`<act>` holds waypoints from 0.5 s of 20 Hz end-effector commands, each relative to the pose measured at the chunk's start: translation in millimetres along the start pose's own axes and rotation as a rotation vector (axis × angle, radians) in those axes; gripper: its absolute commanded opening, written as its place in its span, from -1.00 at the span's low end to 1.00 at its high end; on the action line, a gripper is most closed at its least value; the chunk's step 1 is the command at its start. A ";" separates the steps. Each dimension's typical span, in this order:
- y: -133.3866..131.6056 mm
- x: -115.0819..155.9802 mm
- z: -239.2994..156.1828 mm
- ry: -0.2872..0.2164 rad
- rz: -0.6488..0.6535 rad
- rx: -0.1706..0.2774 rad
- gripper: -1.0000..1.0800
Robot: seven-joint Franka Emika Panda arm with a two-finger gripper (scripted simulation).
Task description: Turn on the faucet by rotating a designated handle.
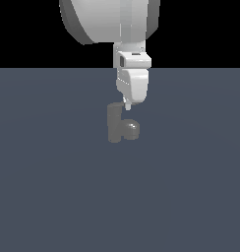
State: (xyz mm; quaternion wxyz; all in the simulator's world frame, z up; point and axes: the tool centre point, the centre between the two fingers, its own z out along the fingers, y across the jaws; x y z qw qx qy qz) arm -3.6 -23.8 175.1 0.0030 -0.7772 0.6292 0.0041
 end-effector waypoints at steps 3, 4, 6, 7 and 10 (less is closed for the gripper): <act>-3.6 29.1 1.4 0.007 0.030 0.002 -1.00; -4.8 32.3 1.4 0.008 0.031 0.001 -1.00; -7.1 38.9 1.5 0.008 0.034 0.001 -1.00; -8.3 42.2 1.5 0.009 0.036 0.001 -1.00; -10.6 48.8 1.5 0.010 0.039 0.001 -1.00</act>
